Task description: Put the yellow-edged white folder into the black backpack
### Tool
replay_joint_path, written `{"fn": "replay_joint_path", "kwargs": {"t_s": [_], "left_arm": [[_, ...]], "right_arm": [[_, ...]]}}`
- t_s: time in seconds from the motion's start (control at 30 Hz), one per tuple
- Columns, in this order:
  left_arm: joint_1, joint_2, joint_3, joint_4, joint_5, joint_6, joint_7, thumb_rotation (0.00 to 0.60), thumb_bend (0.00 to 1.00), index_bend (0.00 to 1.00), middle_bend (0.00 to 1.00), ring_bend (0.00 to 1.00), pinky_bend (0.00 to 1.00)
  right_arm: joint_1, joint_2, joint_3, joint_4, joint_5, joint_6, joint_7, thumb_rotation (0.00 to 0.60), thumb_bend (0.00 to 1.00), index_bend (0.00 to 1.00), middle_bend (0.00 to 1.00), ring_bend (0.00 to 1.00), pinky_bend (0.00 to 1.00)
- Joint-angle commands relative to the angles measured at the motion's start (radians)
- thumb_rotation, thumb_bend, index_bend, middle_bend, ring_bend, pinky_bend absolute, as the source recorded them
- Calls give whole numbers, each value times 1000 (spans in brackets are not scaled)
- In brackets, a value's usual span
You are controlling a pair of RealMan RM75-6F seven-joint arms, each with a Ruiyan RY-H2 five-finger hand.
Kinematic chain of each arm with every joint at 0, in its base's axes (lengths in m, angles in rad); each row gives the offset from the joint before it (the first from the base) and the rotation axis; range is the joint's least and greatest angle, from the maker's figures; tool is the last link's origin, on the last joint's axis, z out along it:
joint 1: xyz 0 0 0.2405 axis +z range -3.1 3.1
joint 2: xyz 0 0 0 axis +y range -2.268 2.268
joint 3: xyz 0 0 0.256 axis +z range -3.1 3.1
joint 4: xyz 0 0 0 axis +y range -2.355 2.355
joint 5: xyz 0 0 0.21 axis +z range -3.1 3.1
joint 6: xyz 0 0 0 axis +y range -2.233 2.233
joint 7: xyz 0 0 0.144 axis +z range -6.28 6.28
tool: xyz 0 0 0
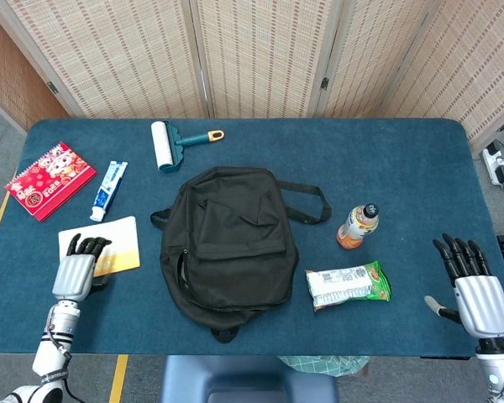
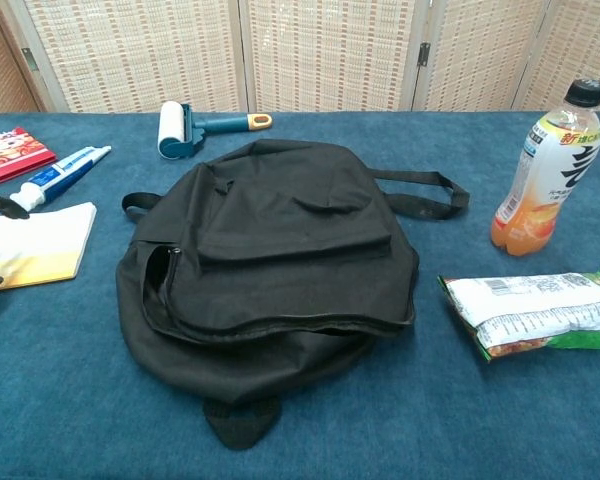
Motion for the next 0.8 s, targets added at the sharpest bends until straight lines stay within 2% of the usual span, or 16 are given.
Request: {"fn": "replay_joint_path", "kwargs": {"t_s": [0.03,0.3,0.8], "left_arm": [[-5,-8,13,15,-9,-20,35,600,366,242,235,180,81],[-3,-14,15,46,-50,-60,44,600,375,228,231,178,79],[-12,-44,3,96,-66,-70,33,600,377,233,232,180,80]], "right_arm": [[0,-1,0,1,-1,-1,0,600,44,0,64,19,0],[4,-8,-1,3,0,-9,-1,600,43,0,64,19,0],[0,-8,0,1,3,-5,-5,600,44,0,63,19,0]]}}
